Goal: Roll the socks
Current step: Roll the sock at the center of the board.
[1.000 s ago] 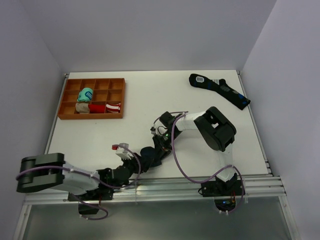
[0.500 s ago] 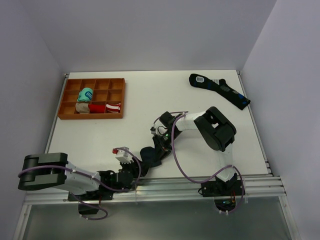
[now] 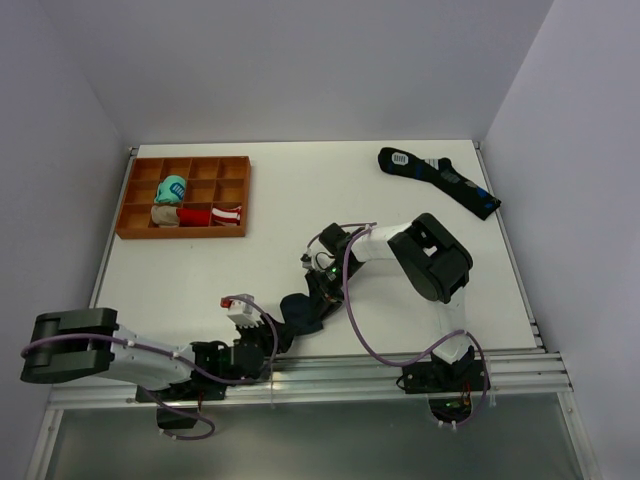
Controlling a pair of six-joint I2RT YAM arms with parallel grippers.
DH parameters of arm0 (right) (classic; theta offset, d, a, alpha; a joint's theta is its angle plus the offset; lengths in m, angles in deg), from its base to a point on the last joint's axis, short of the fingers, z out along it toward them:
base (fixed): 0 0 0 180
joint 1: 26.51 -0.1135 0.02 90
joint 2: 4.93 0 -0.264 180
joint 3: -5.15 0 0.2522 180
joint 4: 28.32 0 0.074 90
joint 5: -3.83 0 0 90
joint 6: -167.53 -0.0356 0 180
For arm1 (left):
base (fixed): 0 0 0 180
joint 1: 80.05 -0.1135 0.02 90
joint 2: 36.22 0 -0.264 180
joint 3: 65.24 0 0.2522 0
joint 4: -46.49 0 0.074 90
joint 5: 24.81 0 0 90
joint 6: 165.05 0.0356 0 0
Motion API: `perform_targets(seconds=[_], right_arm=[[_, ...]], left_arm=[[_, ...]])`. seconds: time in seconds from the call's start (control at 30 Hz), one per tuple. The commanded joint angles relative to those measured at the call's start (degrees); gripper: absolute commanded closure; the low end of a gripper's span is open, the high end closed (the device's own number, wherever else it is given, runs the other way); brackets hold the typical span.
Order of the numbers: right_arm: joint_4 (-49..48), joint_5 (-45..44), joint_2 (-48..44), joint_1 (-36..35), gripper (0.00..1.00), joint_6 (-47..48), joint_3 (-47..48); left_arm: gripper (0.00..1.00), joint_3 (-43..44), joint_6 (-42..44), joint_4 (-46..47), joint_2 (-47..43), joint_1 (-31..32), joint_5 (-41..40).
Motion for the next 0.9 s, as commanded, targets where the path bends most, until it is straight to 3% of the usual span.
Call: perform_targets(seconds=[0.0, 0.13, 0.4, 0.87], right_arm=[[1.0, -11.5, 1.5, -0.1, 0.88, 2.2, -2.8], [0.9, -11.6, 1.5, -0.1, 0.88, 2.3, -2.8], [0.9, -11.5, 1.8, -0.1, 0.88, 2.3, -2.8], [0.5, -11.4, 2.5, -0.1, 0.89, 2.2, -2.9]], left_arm=[[0.40, -7.4, 2.2, -5.5, -4.2, 0.2, -3.8], [0.41, -9.5, 3.6, -3.7, -8.3, 0.3, -3.2], [0.42, -6.0, 4.9, -3.8, -1.6, 0.2, -3.5], [0.42, -6.7, 12.1, 4.0, -1.9, -0.8, -1.7]])
